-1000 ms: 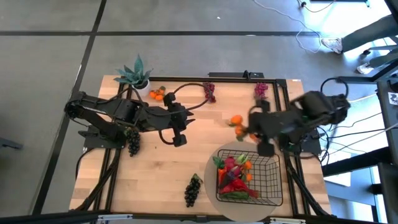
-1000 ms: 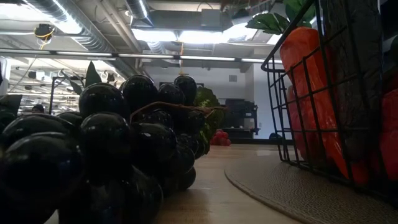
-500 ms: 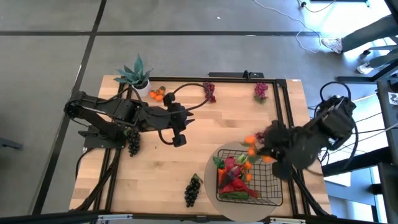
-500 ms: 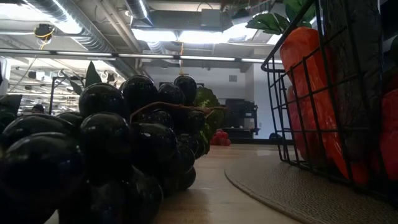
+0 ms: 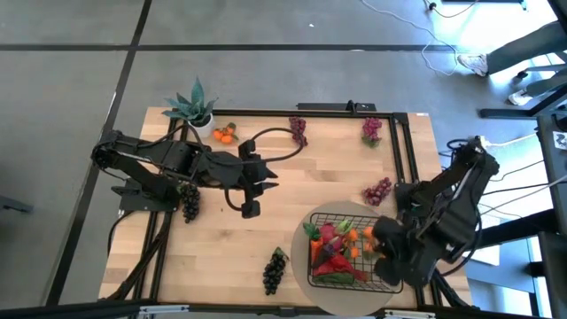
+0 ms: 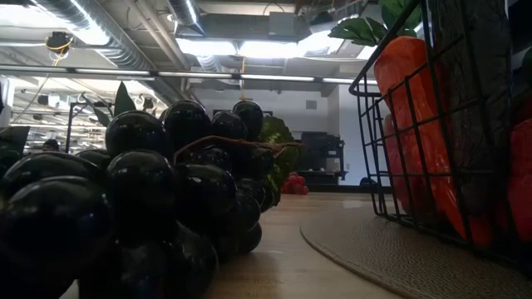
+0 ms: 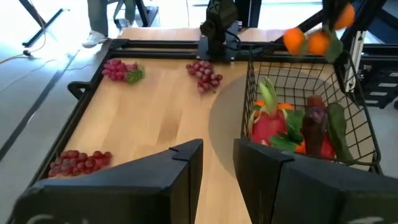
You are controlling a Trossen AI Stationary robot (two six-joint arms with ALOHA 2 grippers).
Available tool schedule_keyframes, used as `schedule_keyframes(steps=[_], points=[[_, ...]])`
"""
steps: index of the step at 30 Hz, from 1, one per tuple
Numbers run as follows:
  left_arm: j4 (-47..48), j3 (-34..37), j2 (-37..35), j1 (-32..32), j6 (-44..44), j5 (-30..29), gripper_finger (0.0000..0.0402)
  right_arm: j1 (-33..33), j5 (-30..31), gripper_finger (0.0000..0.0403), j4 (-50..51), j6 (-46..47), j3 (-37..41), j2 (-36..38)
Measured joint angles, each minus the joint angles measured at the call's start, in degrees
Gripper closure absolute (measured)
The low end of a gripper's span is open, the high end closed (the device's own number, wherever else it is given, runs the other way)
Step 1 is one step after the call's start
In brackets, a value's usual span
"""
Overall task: Build produce basket
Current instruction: Put the bottom tangerines into the black wire basket
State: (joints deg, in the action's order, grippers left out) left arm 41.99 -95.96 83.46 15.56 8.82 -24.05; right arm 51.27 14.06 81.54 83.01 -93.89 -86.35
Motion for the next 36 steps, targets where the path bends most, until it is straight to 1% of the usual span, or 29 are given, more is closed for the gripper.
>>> schedule_keyframes(steps=[2, 5, 13, 19, 24, 26, 31, 36], points=[[0.0, 0.0, 0.0, 0.0, 0.0, 0.0, 0.0324, 0.1, -1.4, 0.0403, -3.5, 1.3, 3.3, 0.0], [0.0, 0.0, 0.0, 0.0, -0.3, 0.0, 0.0324, 0.0, -1.7, 0.0403, -8.0, 1.3, 8.4, 0.0], [0.0, 0.0, 0.0, -0.1, -0.4, 0.0, 0.0324, -1.3, -2.2, 0.0403, -10.7, 1.0, 20.1, 0.0], [0.0, 0.0, 0.0, -0.1, -0.3, 0.0, 0.0324, -2.7, -3.9, 0.0403, -13.1, 0.9, 25.9, 0.0], [0.0, 0.0, 0.0, -0.1, -0.3, 0.0, 0.0324, -3.4, -6.5, 0.0403, -19.1, 0.7, 30.7, 0.0], [0.0, 0.0, 0.0, -0.1, -0.3, 0.0, 0.0324, -3.5, -6.7, 0.0403, -21.9, 0.7, 32.4, 0.0], [0.0, 0.1, 0.0, -0.1, -0.3, 0.0, 0.0324, -3.5, -6.8, 0.0402, -21.9, 0.7, 34.6, 0.0], [0.0, 0.1, 0.0, -0.1, -0.3, 0.0, 0.0324, -3.5, -6.8, 0.0393, -22.1, 0.7, 35.8, 0.0]])
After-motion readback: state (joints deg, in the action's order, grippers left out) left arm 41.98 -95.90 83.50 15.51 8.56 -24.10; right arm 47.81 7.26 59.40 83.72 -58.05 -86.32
